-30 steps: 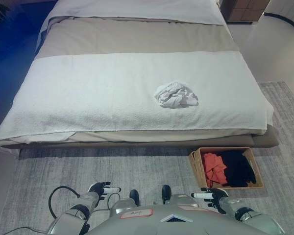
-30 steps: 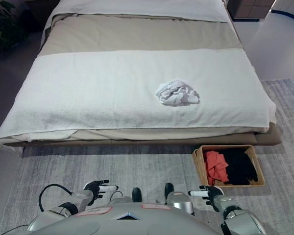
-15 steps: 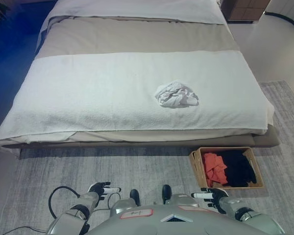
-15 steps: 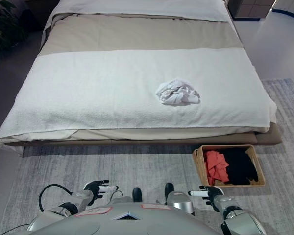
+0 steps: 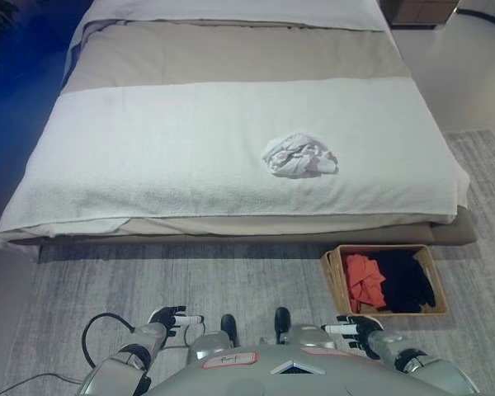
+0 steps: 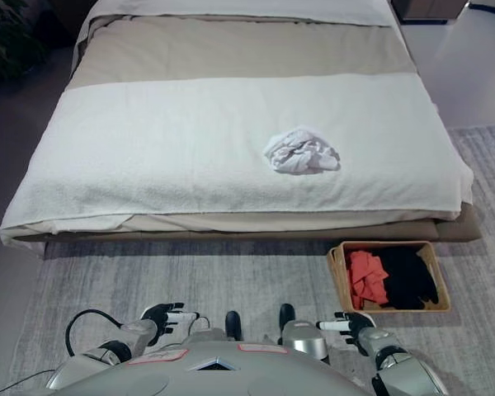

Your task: Put the clothes on the bed into the basket.

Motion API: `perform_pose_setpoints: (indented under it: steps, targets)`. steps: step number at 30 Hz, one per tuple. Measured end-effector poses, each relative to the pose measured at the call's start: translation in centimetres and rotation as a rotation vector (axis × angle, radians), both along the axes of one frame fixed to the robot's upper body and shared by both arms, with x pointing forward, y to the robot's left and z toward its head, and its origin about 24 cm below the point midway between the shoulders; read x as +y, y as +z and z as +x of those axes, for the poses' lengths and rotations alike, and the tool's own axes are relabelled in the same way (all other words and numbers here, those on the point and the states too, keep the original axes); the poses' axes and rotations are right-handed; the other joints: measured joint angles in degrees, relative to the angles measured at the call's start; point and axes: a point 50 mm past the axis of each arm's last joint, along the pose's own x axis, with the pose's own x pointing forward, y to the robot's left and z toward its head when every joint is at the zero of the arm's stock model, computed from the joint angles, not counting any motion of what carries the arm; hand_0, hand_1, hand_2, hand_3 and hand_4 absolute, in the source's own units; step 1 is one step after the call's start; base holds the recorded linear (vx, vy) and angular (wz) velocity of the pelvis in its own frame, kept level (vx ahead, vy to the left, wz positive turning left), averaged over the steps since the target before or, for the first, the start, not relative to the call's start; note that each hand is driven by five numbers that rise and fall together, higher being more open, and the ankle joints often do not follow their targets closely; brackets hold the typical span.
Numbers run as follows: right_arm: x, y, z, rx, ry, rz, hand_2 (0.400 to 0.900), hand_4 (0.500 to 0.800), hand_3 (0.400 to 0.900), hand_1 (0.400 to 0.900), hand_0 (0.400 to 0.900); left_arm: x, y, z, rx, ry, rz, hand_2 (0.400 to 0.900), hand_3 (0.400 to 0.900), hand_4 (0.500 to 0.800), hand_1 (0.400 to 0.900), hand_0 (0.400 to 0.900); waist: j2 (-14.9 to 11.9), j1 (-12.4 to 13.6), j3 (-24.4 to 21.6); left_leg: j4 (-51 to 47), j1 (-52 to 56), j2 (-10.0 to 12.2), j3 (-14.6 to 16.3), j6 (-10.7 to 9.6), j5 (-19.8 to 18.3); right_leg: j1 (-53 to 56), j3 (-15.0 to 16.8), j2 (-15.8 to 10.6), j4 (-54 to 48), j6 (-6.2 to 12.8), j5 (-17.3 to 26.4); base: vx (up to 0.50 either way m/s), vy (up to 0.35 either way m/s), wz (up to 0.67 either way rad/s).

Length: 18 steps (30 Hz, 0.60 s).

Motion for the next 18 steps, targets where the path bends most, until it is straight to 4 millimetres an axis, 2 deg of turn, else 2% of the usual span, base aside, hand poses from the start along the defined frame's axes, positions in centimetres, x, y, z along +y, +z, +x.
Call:
perform_pose_setpoints:
  steps: [2,4,5,6,7,9,12,16,18]
  targets:
    - [-0.1,0.1,0.2,-0.005,0.001,-0.002,0.900,0.800,0.900,0.900,0.900,-0.2,0.1,0.8,-0.014,-0.019,-0.001,0.900,0.900,0.800,0.900,0.900,-0.12,0.15,1.47,4.71,-2.69,-0.51,-1.72,-0.96,-0.13,-0.11,-1.01,-0.50,-0.04,-0.12,-0.23,-0.10,-0.150,0.17]
    - [-0.2,0.2,0.9,-0.019,0.007,-0.006,0.900,0.800,0.900,0.900,0.900,-0.5,0.5,2.4,-0.048,-0.038,-0.006,0.900,0.900,0.800,0.900,0.900,-0.93,0.61,3.50,10.66,-6.05,-2.01,-3.47,-3.17,0.71,-0.17,-1.06,-1.74,-0.04,-0.44,-0.44,-0.03,-0.103,0.22]
    - [-0.4,0.4,1.3,-0.028,0.008,-0.012,0.900,0.800,0.900,0.900,0.900,-0.6,0.5,2.4,-0.045,-0.036,-0.010,0.900,0.900,0.800,0.900,0.900,-0.68,0.96,4.31,13.40,-8.10,-2.25,-4.57,-4.67,1.63,-0.20,-1.06,-1.35,0.03,-0.48,-0.49,0.02,-0.083,0.16]
    - [-0.5,0.5,1.6,-0.035,0.012,-0.016,0.900,0.800,0.900,0.900,0.900,-0.8,0.7,3.3,-0.066,-0.043,-0.015,0.900,0.900,0.800,0.900,0.900,-1.14,1.05,4.91,15.13,-9.17,-2.71,-4.90,-5.50,2.10,-0.30,-1.25,-2.08,-0.03,-0.94,-0.76,0.04,-0.056,0.09]
    - [-0.6,0.6,1.9,-0.039,0.016,-0.020,0.900,0.800,0.900,0.900,0.900,-1.0,0.7,3.3,-0.066,-0.040,-0.022,0.900,0.900,0.800,0.900,0.900,-1.01,1.53,5.14,15.49,-9.86,-2.60,-5.01,-5.94,2.41,-0.19,-1.30,-1.93,0.02,-1.32,-1.00,0.04,-0.056,0.08]
    - [-0.9,0.7,2.1,-0.046,0.018,-0.033,0.900,0.800,0.900,0.900,0.900,-1.1,0.7,3.4,-0.066,-0.034,-0.032,0.900,0.900,0.800,0.900,0.900,-1.45,1.49,5.56,15.40,-11.47,-2.85,-4.95,-5.93,1.65,-0.27,-1.45,-2.11,0.01,-4.38,-2.49,0.12,-0.021,-0.07]
    - [-1.1,1.0,2.9,-0.066,0.019,-0.046,0.900,0.800,0.900,0.900,0.900,-1.0,0.6,3.2,-0.058,-0.028,-0.030,0.900,0.900,0.800,0.900,0.900,-1.40,1.53,5.62,8.45,-11.54,-2.61,-4.92,-5.53,1.92,-0.33,-1.34,-2.01,0.03,-4.64,-2.66,0.16,0.010,-0.19]
    - [-1.2,1.1,3.3,-0.081,0.021,-0.051,0.900,0.800,0.900,0.900,0.900,-0.9,0.6,3.3,-0.065,-0.025,-0.022,0.900,0.900,0.800,0.900,0.900,-0.64,1.60,5.97,0.26,-11.96,-0.38,-5.10,-5.43,2.13,0.28,-0.24,-0.93,-0.01,-4.63,-2.67,0.18,0.054,-0.32]
    - [-1.2,1.1,3.2,-0.080,0.021,-0.050,0.900,0.800,0.900,0.900,0.900,-1.0,0.6,3.3,-0.068,-0.025,-0.024,0.900,0.900,0.800,0.900,0.900,-0.07,1.85,5.86,-1.29,-11.52,0.47,-6.35,-5.43,2.11,1.08,1.72,-0.52,-0.08,-4.42,-2.80,0.28,0.144,-0.44]
